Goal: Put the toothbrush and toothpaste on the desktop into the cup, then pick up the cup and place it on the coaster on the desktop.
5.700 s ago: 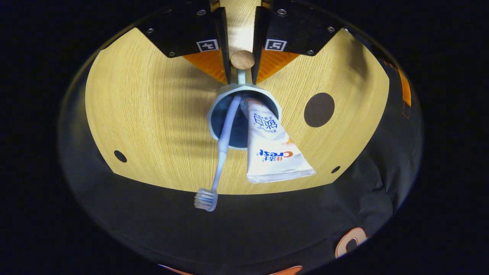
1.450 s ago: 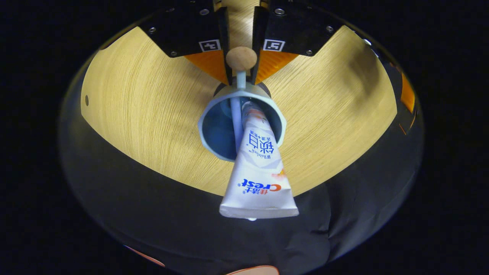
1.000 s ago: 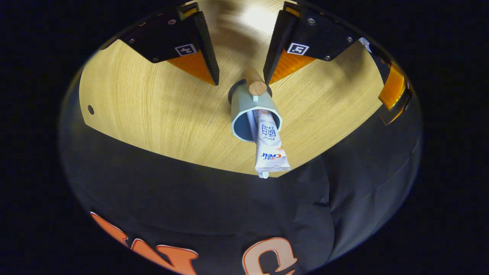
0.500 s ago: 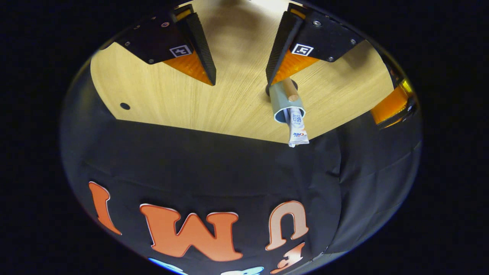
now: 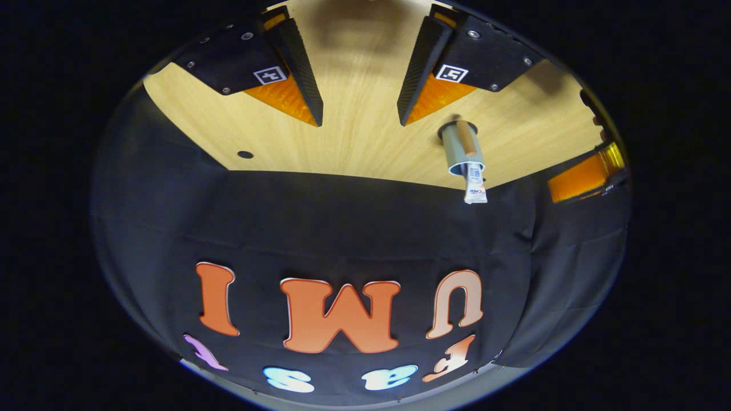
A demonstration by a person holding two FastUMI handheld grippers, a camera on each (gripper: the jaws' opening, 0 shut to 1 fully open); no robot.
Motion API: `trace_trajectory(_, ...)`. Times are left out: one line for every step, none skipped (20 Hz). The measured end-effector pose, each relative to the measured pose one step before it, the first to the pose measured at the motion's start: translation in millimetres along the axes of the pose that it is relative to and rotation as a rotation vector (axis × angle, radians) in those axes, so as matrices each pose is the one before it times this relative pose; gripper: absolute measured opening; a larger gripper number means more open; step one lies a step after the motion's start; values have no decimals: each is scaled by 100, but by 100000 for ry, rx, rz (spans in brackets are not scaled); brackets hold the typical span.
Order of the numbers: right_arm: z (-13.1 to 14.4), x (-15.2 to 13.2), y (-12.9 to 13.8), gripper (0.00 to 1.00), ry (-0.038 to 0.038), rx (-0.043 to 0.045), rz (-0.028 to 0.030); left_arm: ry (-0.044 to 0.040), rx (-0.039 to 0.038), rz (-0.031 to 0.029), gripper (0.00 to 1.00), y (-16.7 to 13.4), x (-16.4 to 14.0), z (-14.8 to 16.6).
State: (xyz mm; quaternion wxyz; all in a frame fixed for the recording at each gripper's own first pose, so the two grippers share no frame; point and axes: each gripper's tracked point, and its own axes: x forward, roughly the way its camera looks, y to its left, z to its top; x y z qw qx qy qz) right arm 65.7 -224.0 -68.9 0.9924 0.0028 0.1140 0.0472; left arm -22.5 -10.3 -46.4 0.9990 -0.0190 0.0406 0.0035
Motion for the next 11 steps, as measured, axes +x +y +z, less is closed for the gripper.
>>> trace_trajectory(-183,-563,-838,80,-1030,-620,-2061,-945,848,-759,95,-564,-106,175)
trace_trajectory(18,-502,-881,80,-1620,254,-2526,-757,935,-440,95,-419,-29,82)
trace_trajectory(148,-536,-663,80,-1695,1164,-2295,-639,914,-222,96,-385,32,-76)
trace_trajectory(483,-300,-644,80,-1550,1459,-2489,-199,839,391,95,-337,-117,-31)
trace_trajectory(348,-551,-684,80,-1760,1231,-2916,-377,1429,144,94,-458,-389,-136)
trace_trajectory(485,-547,-602,80,-2626,959,-2813,-1043,1865,-188,95,-483,-237,134)
trace_trajectory(530,-412,-554,80,-2516,816,-2524,-675,1630,443,96,-289,-155,-34)
trace_trajectory(483,-128,-20,80,-2005,485,-1478,-496,914,58,96,-319,-211,-15)
trace_trajectory(293,-251,-188,80,-1669,465,-1143,-625,135,-199,95,-197,-214,69)
trace_trajectory(388,-241,-115,80,-1301,502,-547,-581,-344,-632,95,-233,-125,162)
trace_trajectory(354,-334,-347,80,-1234,556,-900,-634,-367,-213,95,-177,-200,59)
